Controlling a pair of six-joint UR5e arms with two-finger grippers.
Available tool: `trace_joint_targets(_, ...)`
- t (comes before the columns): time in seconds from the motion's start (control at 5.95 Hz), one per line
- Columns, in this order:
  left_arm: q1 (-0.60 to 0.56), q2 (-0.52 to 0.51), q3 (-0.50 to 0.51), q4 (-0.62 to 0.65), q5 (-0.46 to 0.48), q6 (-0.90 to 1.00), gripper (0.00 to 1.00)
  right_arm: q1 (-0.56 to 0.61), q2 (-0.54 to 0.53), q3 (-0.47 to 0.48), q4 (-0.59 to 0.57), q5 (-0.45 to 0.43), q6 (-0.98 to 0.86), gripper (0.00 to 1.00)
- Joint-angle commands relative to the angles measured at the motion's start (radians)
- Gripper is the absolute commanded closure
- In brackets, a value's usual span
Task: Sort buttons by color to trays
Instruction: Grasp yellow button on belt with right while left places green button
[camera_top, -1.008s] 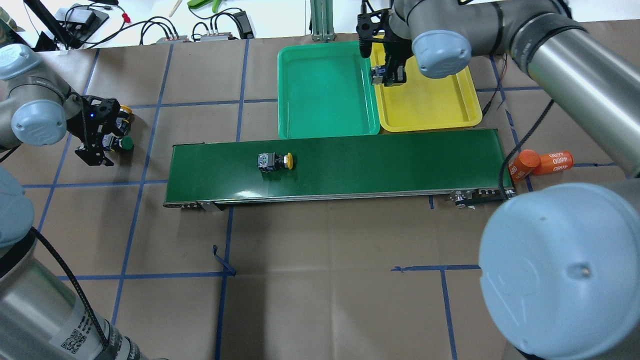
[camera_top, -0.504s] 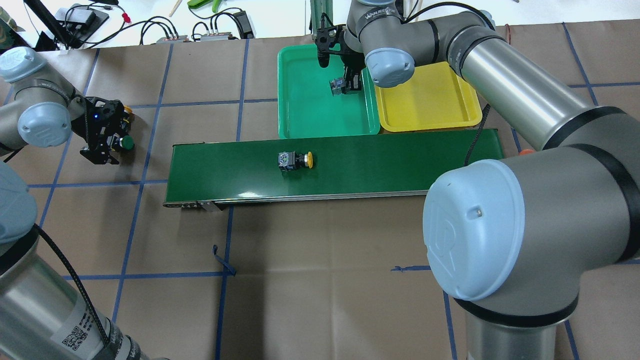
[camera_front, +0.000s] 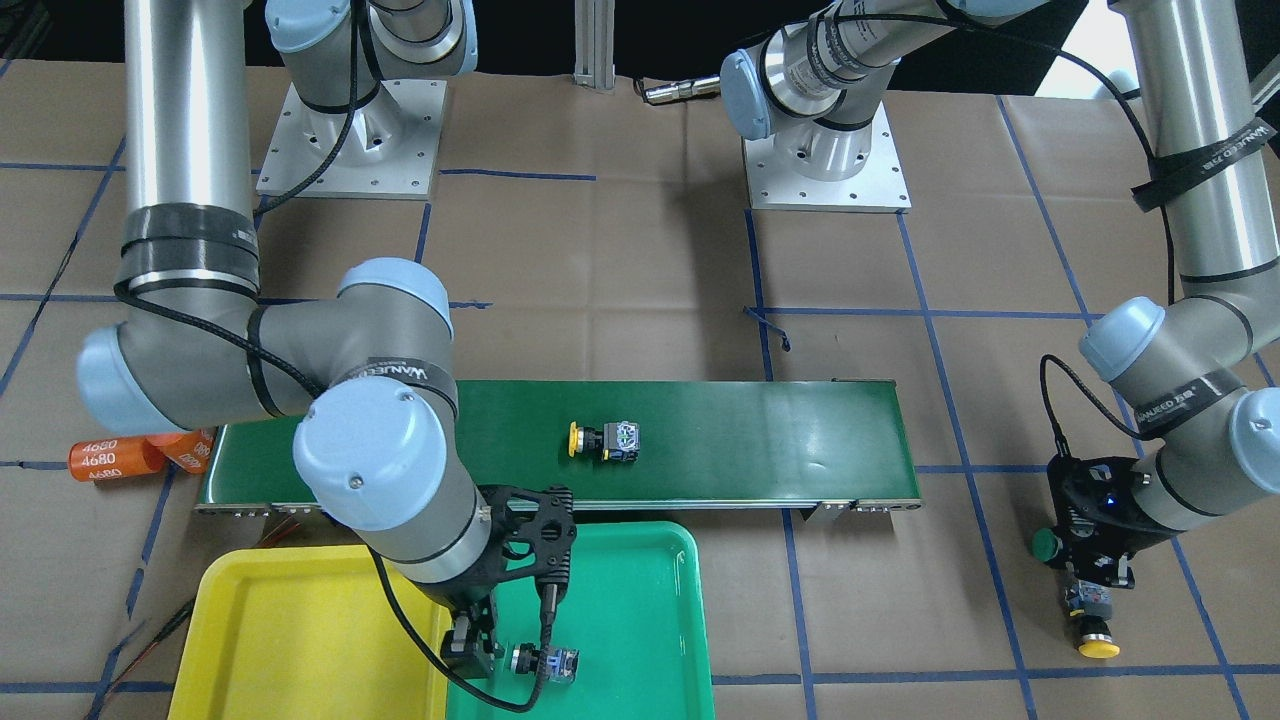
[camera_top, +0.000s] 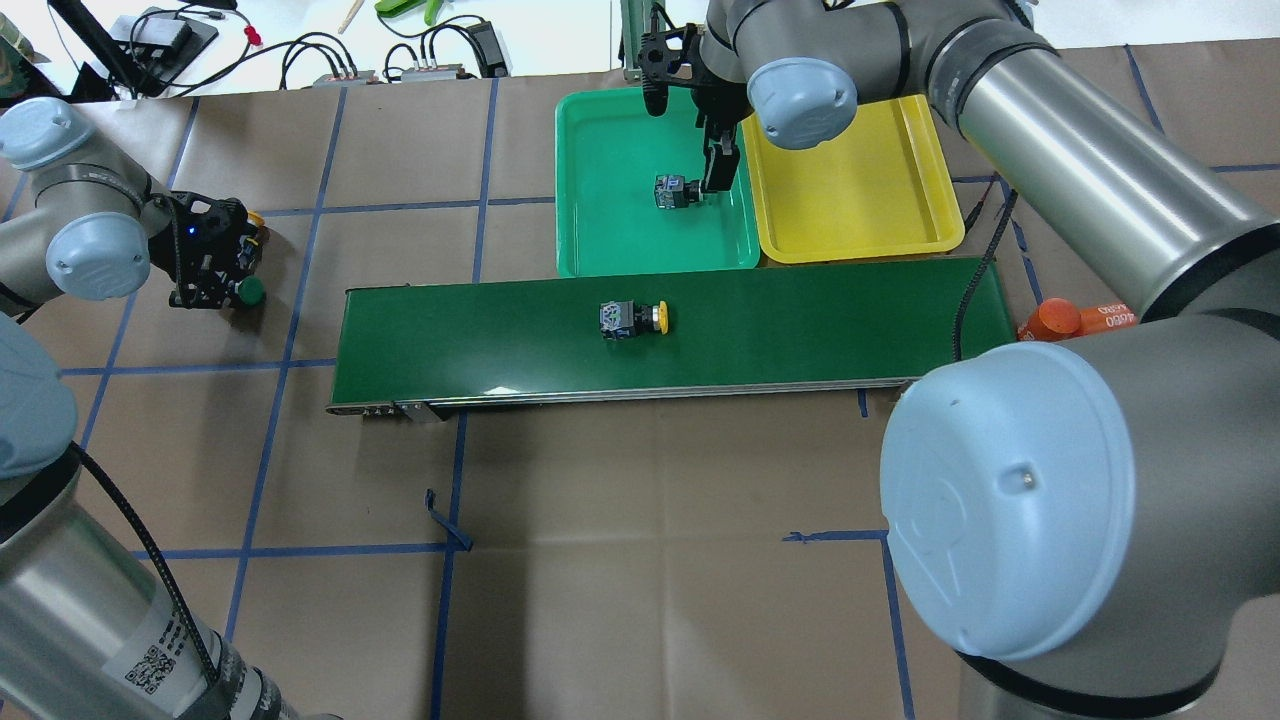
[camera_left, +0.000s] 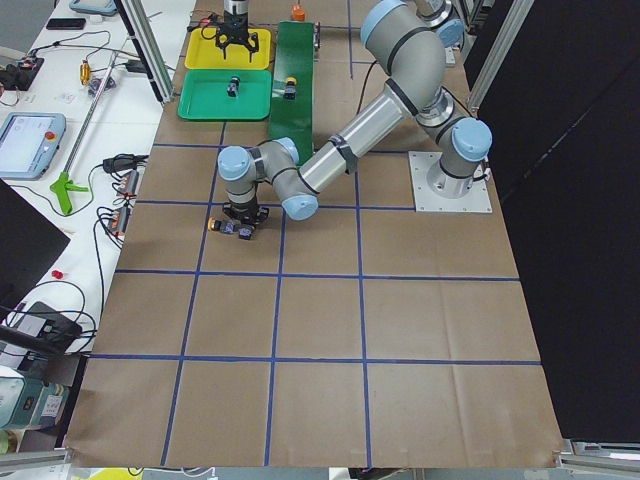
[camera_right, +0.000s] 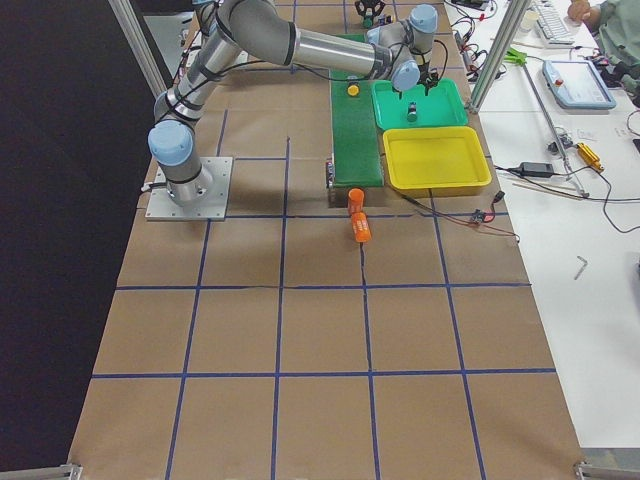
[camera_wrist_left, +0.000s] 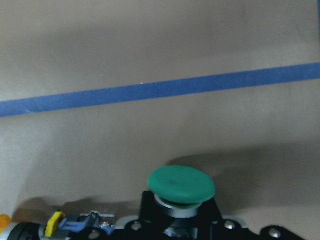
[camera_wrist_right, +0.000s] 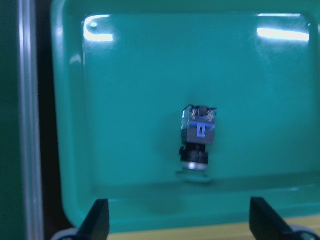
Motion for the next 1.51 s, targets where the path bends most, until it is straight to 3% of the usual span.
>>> trace_joint_targets(0.0,-0.014,0.040,-0.004,-0.036,0.006,-0.022,0.93,-0.036,-0.174,0.127,0.150,-0.042,-0.048,0.00)
trace_joint_targets(0.34,-0.128,0.179,-0.059,-0.142,0.016,-0.212,0.93,-0.039,-0.349,0.360,0.129,-0.041,-0.036,0.00)
trace_joint_targets(0.84,-0.297,0.331,-0.236,-0.136,0.022,-0.441,0.92,-0.013,-0.329,0.406,0.089,-0.022,0.068,0.00)
trace_joint_targets(1.01,-0.332,0.351,-0.287,-0.121,0.022,-0.458,0.92,-0.008,-0.289,0.462,-0.007,-0.021,0.065,0.00)
trace_joint_targets(1.18,-0.360,0.357,-0.312,-0.119,0.022,-0.525,0.88,-0.010,-0.282,0.561,-0.178,-0.024,0.045,0.00)
trace_joint_targets(1.34,-0.376,0.365,-0.312,-0.119,0.026,-0.553,0.64,-0.023,-0.282,0.612,-0.247,-0.025,-0.020,0.00)
